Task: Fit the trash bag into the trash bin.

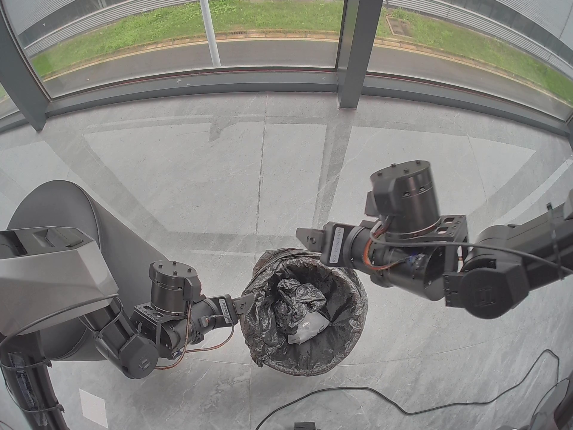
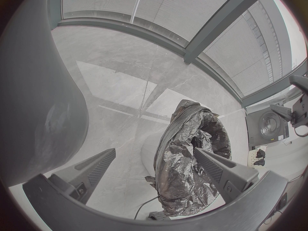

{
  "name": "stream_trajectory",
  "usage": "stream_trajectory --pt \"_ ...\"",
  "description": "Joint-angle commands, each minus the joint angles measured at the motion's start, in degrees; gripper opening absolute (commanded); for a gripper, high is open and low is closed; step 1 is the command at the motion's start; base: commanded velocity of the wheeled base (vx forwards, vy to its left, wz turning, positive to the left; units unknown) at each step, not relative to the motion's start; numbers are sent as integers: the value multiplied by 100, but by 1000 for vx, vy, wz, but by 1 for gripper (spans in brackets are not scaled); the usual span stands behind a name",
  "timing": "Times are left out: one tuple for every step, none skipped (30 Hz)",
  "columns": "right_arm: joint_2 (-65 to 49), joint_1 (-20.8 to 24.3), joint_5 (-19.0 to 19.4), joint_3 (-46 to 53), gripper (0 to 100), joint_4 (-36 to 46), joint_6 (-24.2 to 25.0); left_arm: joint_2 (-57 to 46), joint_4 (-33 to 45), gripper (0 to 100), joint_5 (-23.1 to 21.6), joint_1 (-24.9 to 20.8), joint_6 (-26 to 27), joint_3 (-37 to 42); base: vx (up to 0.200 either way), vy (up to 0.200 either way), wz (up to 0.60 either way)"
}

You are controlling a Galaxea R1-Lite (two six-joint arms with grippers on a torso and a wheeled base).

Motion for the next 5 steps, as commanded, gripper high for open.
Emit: stream_trajectory --pt "-855 -225 -63 265 100 118 -61 -248 2 100 -3 -35 -1 58 0 0 0" --pt "-996 -287 -63 291 100 206 -61 -248 2 100 -3 -35 -1 58 0 0 0" --pt "-1154 -366 -63 309 100 337 -61 -265 2 100 -3 -35 -1 58 0 0 0" --pt "-1154 -366 -63 309 100 337 -61 -265 2 100 -3 -35 -1 58 0 0 0" --pt "-1330 -463 -71 335 100 487 -61 -318 2 100 -3 -35 -1 76 0 0 0"
